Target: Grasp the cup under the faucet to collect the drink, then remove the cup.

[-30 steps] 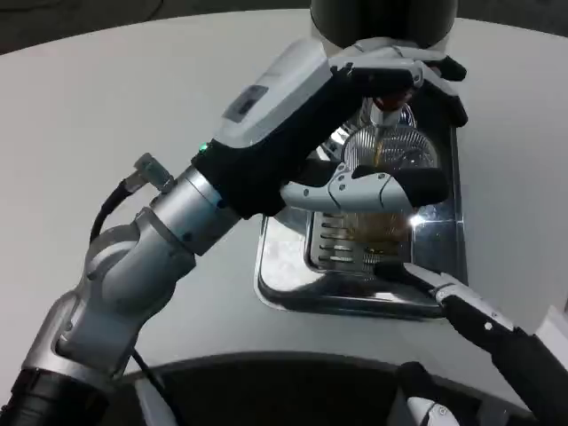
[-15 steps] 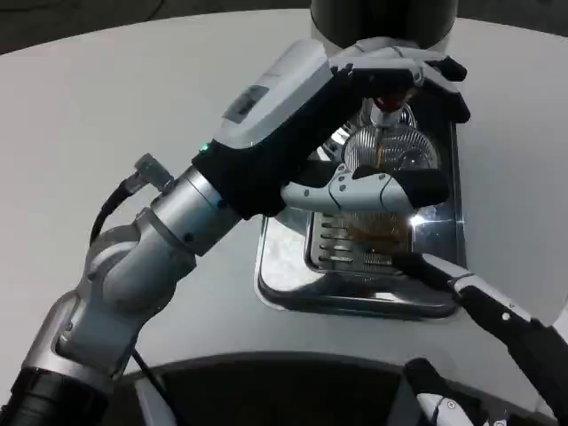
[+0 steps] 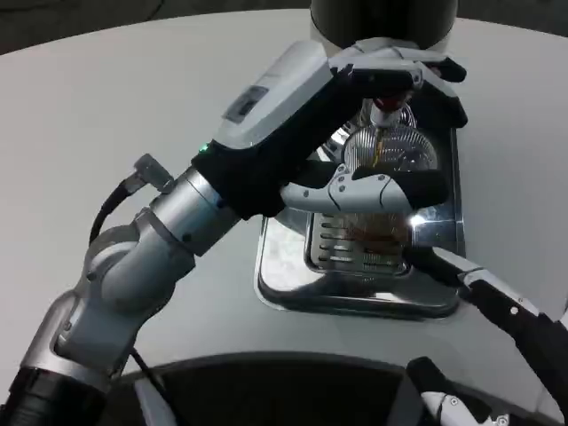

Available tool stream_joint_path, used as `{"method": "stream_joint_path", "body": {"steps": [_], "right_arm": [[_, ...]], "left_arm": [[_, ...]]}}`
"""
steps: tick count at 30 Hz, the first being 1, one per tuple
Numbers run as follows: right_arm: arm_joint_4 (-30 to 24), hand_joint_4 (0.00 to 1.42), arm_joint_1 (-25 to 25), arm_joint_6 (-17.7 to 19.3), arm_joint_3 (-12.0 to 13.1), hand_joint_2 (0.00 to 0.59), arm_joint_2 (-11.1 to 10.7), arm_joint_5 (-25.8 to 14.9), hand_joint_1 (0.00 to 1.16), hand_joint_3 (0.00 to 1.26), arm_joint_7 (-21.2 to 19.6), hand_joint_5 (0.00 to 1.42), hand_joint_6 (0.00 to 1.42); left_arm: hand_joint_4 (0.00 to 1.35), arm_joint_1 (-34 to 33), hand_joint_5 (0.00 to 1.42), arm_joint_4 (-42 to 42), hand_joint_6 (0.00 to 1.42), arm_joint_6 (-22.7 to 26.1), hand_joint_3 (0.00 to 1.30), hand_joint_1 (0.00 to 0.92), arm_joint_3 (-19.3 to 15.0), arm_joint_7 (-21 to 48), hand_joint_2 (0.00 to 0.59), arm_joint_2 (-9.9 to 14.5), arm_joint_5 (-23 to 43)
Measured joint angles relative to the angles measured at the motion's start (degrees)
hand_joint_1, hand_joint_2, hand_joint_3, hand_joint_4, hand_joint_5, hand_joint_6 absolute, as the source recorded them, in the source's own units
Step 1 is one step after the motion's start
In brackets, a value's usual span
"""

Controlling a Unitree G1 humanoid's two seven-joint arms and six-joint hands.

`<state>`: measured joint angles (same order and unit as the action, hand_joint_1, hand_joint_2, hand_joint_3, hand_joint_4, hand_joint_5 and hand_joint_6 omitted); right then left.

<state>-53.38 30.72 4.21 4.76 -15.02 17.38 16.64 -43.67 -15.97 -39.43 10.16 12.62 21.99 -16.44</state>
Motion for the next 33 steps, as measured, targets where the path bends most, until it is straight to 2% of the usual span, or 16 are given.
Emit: {"method": "stream_joint_path", "body": {"steps": [3,10,15,19,27,33], "right_arm": [[0.4,0.15,0.0,-1.3,-0.3,0.278,1.0,0.0,0.90,0.17,-0.5,0.16,0.17],[1.7,0.13,-1.0,-3.9,-0.4,0.207,1.8,0.4,0.92,0.14,-1.5,0.13,0.19],[4.3,0.11,-3.0,-4.2,-0.4,0.192,2.9,0.3,0.93,0.11,-3.1,0.09,0.09],[7.1,0.07,-4.5,-4.1,-0.8,0.178,4.2,0.1,0.95,0.09,-5.1,0.05,0.07],[15.6,0.00,-9.2,-0.5,-2.6,0.164,7.0,-1.3,0.95,0.03,-10.0,0.00,0.01],[20.5,0.00,-13.0,1.9,-3.4,0.156,7.7,-1.3,0.94,0.01,-12.3,0.00,0.00]], "left_arm": [[0.31,0.0,0.32,0.0,0.15,-0.1,0.57,0.039,0.1,0.0,0.085,0.2,0.0],[0.31,-0.1,0.32,-0.3,0.14,-0.3,0.58,0.039,0.1,0.0,0.085,0.2,0.0],[0.31,-0.2,0.32,-0.5,0.14,-0.4,0.58,0.039,0.1,-0.1,0.085,0.2,0.0],[0.31,-0.5,0.32,-0.9,0.14,-0.5,0.58,0.039,0.1,-0.1,0.085,0.2,0.0],[0.31,-0.8,0.32,-1.5,0.14,-1.0,0.59,0.039,0.1,-0.1,0.085,0.2,0.0],[0.31,-0.9,0.32,-1.8,0.14,-1.2,0.59,0.039,0.1,-0.1,0.085,0.2,0.0]]}}
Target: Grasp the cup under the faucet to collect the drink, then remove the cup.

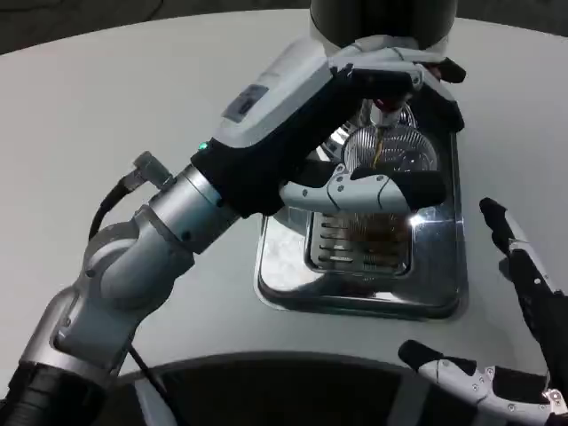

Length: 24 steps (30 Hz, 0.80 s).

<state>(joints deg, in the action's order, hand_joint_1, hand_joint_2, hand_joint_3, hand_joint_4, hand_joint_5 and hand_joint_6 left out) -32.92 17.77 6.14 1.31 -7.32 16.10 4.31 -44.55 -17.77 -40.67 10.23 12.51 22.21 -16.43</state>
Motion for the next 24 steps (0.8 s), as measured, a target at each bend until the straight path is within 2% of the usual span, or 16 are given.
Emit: {"method": "stream_joint_path", "body": {"steps": [9,19,24], "right_arm": [[6.8,0.00,-6.4,2.2,-0.4,0.153,0.6,0.1,0.94,0.00,-4.1,0.00,0.00],[13.6,0.00,-10.1,4.8,-2.3,0.155,4.2,1.1,0.94,0.00,-9.8,0.00,0.01],[16.5,0.00,-11.7,6.2,-2.5,0.154,4.7,2.0,0.95,0.00,-11.6,0.00,0.03]], "left_arm": [[0.31,-0.5,0.32,-0.8,0.14,-0.6,0.59,0.039,0.1,0.0,0.085,0.1,0.0],[0.31,-0.9,0.32,-1.3,0.14,-0.9,0.57,0.039,0.1,0.0,0.085,0.1,-0.2],[0.31,-1.0,0.32,-1.4,0.14,-1.1,0.55,0.039,0.2,0.0,0.085,0.1,-0.3]]}}
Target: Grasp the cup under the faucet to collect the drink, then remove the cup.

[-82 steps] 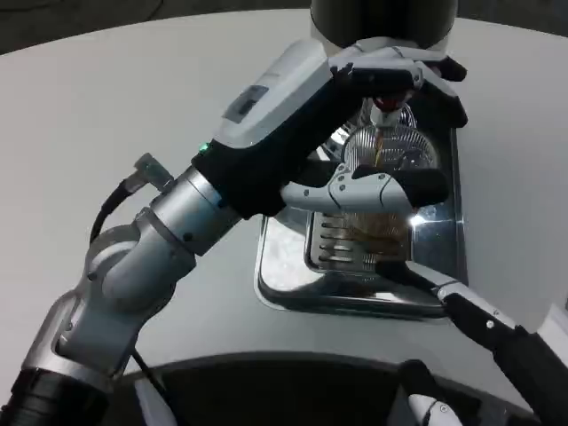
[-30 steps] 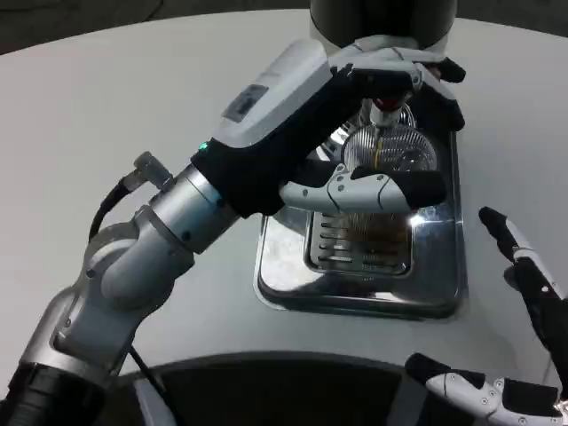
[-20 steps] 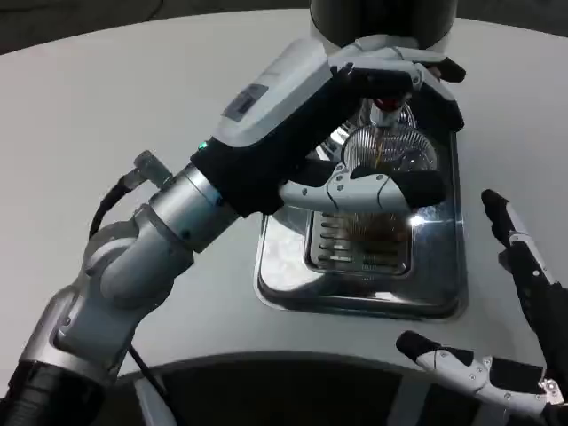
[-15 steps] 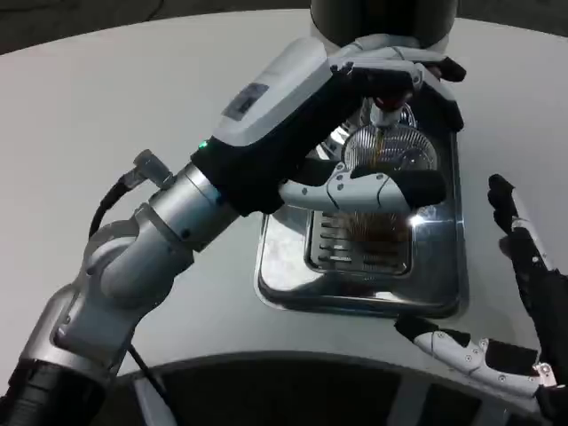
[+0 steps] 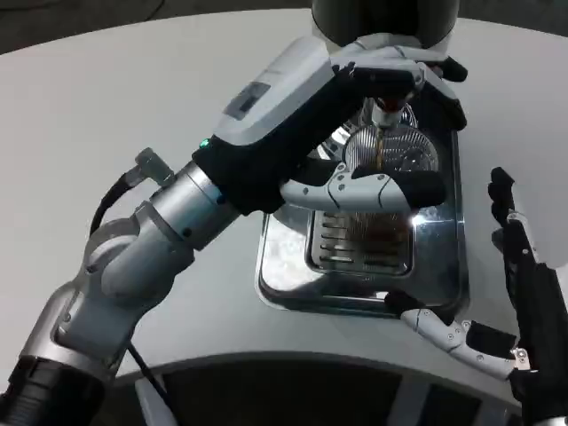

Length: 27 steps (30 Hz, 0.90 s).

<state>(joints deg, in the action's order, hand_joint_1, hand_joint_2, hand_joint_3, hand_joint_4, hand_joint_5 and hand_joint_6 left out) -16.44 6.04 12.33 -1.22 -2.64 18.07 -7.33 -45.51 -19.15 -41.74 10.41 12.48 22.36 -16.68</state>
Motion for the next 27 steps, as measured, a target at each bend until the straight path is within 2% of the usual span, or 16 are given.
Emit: {"method": "stream_joint_path", "body": {"steps": [9,12,20,27], "right_arm": [[4.8,0.00,-4.2,0.4,-1.1,0.147,0.2,0.6,0.95,0.00,-1.7,0.00,0.04],[5.8,0.00,-5.2,0.6,-1.6,0.147,0.2,0.8,0.95,0.00,-2.3,0.00,0.04],[10.0,0.00,-7.5,1.1,-1.7,0.151,-0.3,2.5,0.95,0.00,-4.3,0.00,0.05],[13.3,0.00,-11.6,1.5,-2.1,0.154,-0.2,2.9,0.95,0.00,-6.0,0.00,0.05]], "left_arm": [[0.32,0.0,0.32,0.1,0.14,0.0,0.50,0.039,0.0,-0.2,0.085,0.1,-0.1],[0.32,0.0,0.32,0.2,0.14,0.0,0.44,0.039,0.0,-0.4,0.085,0.1,-0.3],[0.32,0.0,0.32,0.3,0.14,0.0,0.40,0.039,0.0,-0.6,0.085,0.1,-1.2],[0.32,0.0,0.32,0.6,0.14,0.1,0.38,0.039,0.0,-0.7,0.085,0.0,-1.4]]}}
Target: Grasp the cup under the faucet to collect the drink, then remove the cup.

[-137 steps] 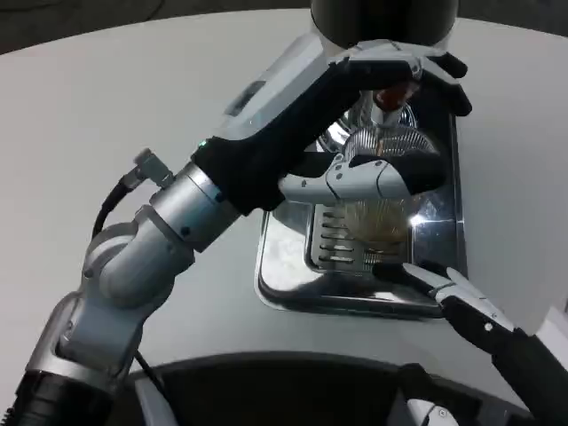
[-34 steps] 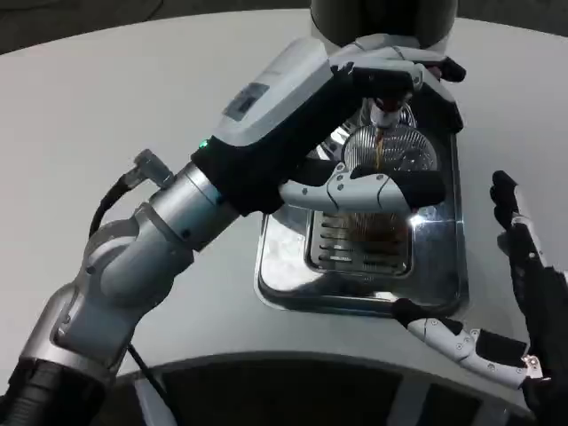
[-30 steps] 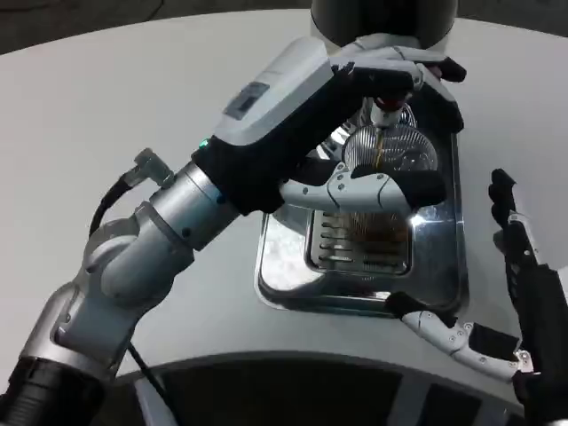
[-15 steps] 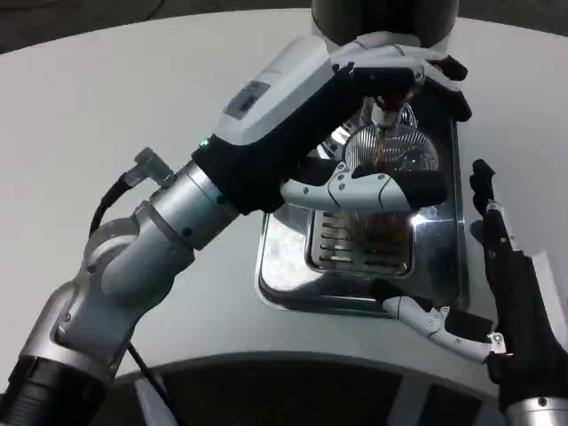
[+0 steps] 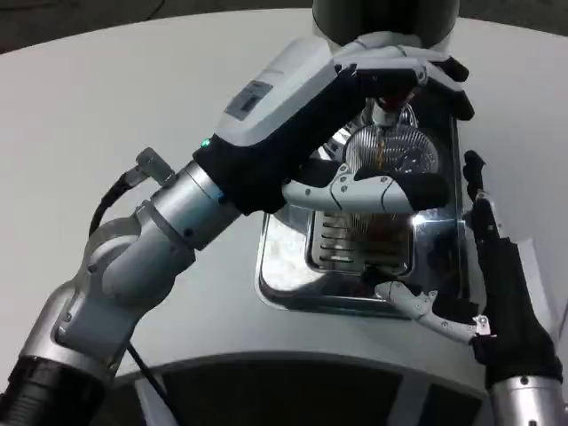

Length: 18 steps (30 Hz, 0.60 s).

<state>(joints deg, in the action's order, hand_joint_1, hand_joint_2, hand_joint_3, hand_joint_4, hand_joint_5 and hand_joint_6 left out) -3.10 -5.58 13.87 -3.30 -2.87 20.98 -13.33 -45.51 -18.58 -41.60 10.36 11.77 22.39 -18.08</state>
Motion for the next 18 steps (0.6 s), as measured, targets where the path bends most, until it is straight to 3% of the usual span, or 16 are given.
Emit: {"method": "stream_joint_path", "body": {"steps": [18], "right_arm": [[9.7,0.00,-9.0,2.1,-1.4,0.161,1.0,-0.1,0.93,0.00,-3.5,0.00,0.03]], "left_arm": [[0.32,0.1,0.32,0.6,0.14,0.4,0.37,0.022,-0.1,-0.2,0.082,0.0,-0.2]]}}
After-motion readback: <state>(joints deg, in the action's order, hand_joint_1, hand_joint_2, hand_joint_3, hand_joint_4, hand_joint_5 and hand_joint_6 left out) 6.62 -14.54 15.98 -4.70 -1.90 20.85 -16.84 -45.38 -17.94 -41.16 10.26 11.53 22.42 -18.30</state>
